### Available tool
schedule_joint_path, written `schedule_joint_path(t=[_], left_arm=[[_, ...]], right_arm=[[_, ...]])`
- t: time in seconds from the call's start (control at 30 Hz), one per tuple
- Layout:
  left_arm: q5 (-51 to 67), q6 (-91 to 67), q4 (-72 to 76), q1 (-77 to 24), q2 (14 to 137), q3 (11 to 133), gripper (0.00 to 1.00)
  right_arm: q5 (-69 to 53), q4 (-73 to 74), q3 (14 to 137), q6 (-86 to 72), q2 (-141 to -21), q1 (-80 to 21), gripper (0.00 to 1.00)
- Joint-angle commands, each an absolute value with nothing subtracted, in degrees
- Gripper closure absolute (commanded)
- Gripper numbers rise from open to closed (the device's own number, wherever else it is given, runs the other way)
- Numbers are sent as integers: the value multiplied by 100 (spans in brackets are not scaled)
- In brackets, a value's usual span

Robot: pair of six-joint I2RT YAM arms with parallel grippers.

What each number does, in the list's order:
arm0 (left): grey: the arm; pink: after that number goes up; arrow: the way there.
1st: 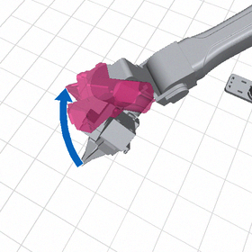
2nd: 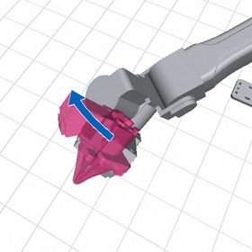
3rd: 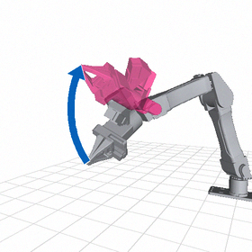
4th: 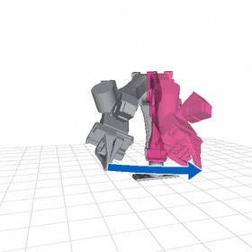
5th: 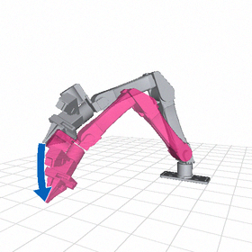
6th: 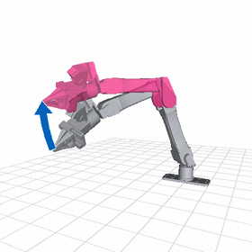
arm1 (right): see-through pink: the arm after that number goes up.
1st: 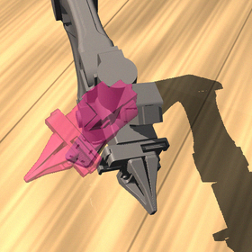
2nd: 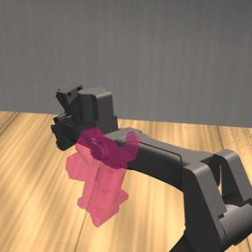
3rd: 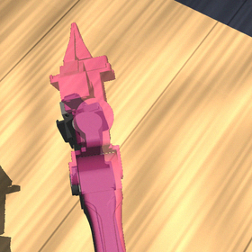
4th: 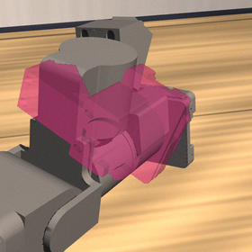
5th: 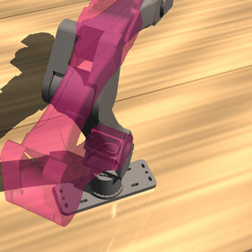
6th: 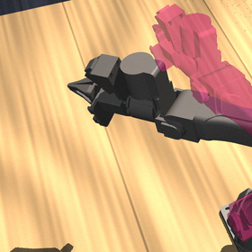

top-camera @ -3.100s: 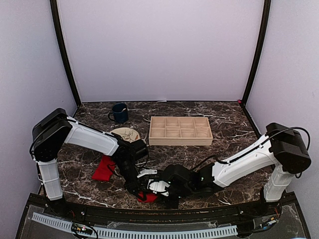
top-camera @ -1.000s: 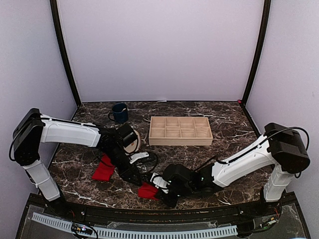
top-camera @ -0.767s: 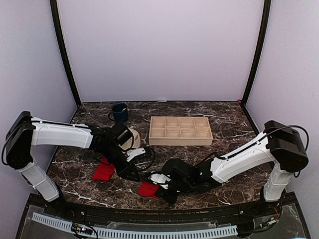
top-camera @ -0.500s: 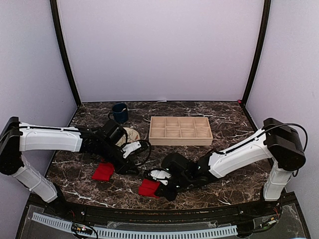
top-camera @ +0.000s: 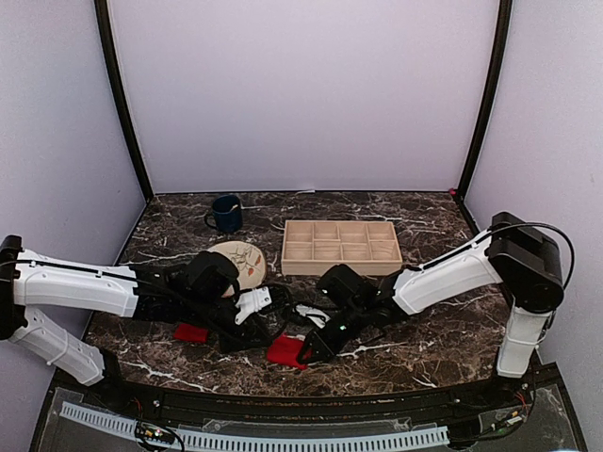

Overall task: Roll the socks
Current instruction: Roll the sock at the center of the board.

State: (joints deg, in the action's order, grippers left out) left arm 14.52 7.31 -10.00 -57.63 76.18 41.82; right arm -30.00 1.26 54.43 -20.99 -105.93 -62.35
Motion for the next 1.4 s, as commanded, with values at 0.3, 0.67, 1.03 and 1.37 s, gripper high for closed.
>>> schedule_joint_path(t=[0.3, 0.67, 1.03, 1.37], left_arm=[[1002, 1252, -766, -6277, 7844, 4160, 66], [594, 1692, -1133, -6607, 8494, 4571, 65], [494, 1963, -1090, -6785, 8762, 4714, 62], [656, 2331, -1068, -6855, 9064, 4803, 62]], right_arm=[[-4928, -855, 5217, -3510, -10950, -5770, 99], [-5306, -1699, 4764, -4419, -10999, -5487, 100], [-5449, -2392, 4446, -4969, -11064, -5471, 100], [-5519, -2509, 4362, -4994, -11100, -5478, 100]])
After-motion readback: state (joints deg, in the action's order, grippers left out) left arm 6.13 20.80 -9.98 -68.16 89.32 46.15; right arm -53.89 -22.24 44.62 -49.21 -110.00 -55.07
